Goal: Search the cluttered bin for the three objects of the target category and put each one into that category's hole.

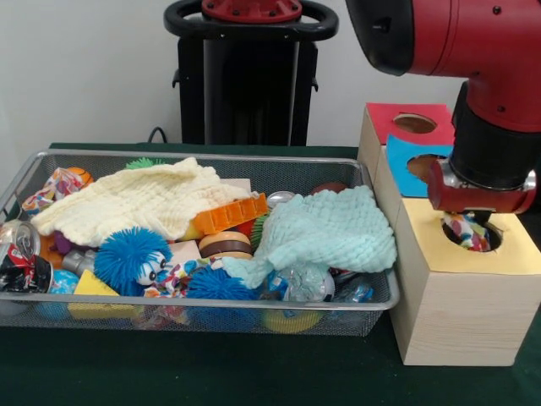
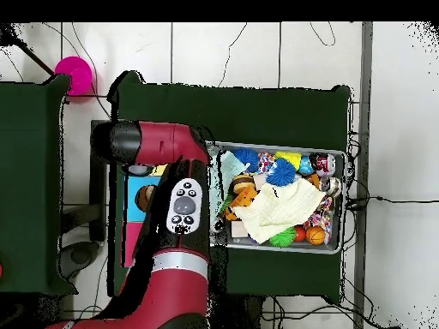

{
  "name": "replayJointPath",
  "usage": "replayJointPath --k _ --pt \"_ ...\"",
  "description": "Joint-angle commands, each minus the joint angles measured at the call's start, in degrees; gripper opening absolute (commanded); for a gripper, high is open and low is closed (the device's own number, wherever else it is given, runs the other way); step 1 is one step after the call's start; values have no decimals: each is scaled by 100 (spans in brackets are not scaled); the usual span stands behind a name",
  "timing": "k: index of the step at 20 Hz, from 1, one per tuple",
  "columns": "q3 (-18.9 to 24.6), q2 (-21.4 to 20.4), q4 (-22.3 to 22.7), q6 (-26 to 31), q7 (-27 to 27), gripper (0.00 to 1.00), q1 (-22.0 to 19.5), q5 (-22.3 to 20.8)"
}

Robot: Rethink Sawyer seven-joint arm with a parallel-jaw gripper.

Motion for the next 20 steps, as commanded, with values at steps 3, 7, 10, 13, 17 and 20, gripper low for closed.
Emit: replayJointPath --k 3,7,10,13,17,20 --pt "223 -802 891 149 1185 0 15 247" --pt "219 -1227 1539 -76 926 0 -68 210" --pt "221 -1455 1926 -247 764 0 -148 154" --pt "215 -1605 2175 -419 675 0 -204 79" --pt "273 -1707 2387 -749 704 0 -293 90" --pt "342 -1738 2441 -889 684 0 -319 76"
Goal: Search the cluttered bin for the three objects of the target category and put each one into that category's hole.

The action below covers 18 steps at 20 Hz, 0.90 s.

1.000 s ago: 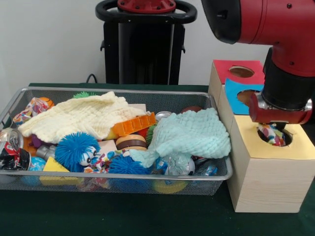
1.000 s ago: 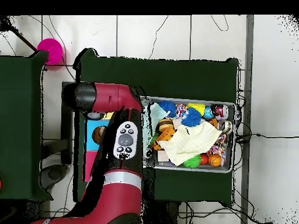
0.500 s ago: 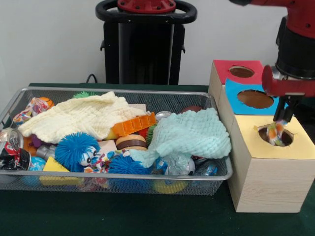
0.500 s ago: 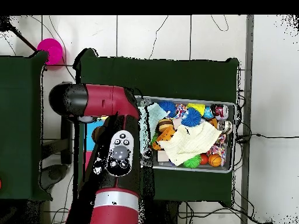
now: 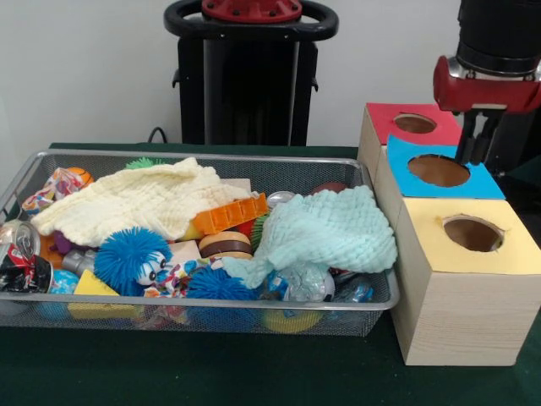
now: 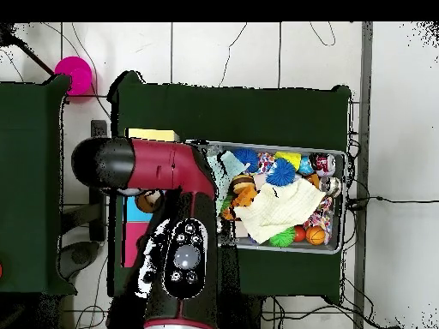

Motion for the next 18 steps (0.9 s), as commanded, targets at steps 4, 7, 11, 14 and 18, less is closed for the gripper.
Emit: replayJointPath --k 4,7,11,14,18 --pt "594 -263 1113 -864 558 0 -373 92" --pt "670 -285 1130 -1096 370 0 -400 -89" --pt "658 -322 1136 -1400 158 0 -479 -387" --pt "781 -298 1151 -1417 -167 0 -745 -519" --pt "870 -305 1163 -1484 -440 0 -1104 -746"
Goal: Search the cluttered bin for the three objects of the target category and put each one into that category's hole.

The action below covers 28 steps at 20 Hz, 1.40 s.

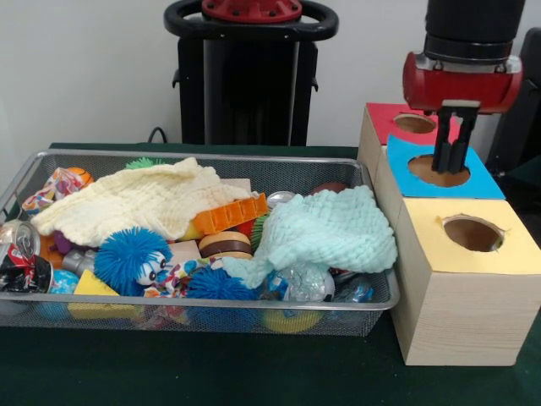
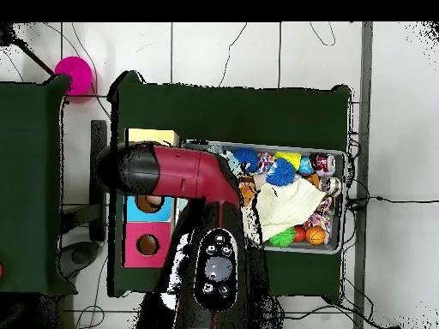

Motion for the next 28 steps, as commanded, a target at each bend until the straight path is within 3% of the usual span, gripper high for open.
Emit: replayJointPath --k 1,6,12,28 --pt "618 45 700 -251 -492 0 -691 -532" --pt "794 30 529 -88 -807 0 -1072 -914" --pt "1358 43 410 130 -1490 0 -1729 -1372" --pt "2175 102 234 219 -1514 0 -2335 -2366"
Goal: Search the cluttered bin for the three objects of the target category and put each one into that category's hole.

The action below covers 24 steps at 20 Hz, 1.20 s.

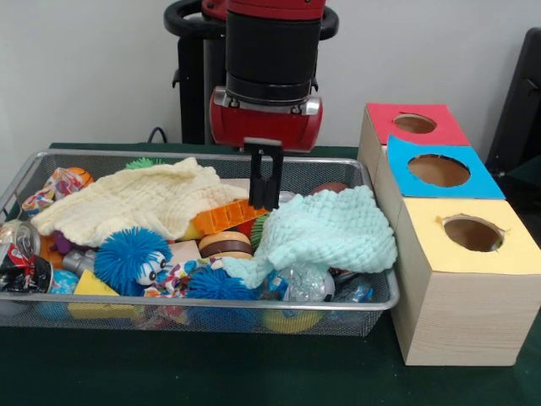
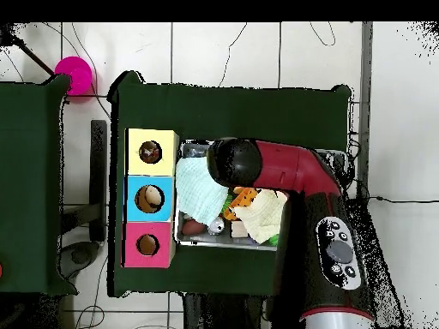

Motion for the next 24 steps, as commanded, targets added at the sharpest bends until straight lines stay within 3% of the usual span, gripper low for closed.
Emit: replayJointPath --k 1,5,11,15,20,24 --pt "1054 132 249 242 -1499 0 -258 -583" --pt "1331 271 117 311 -1611 0 -446 -731" --pt "1739 485 -340 933 -2110 0 -784 -972" --pt "1896 502 -446 1174 -2173 0 -902 -1107" --pt "2051 412 -294 989 -1978 0 -1004 -1261" --pt "2155 221 183 712 -1617 0 -1147 -1289"
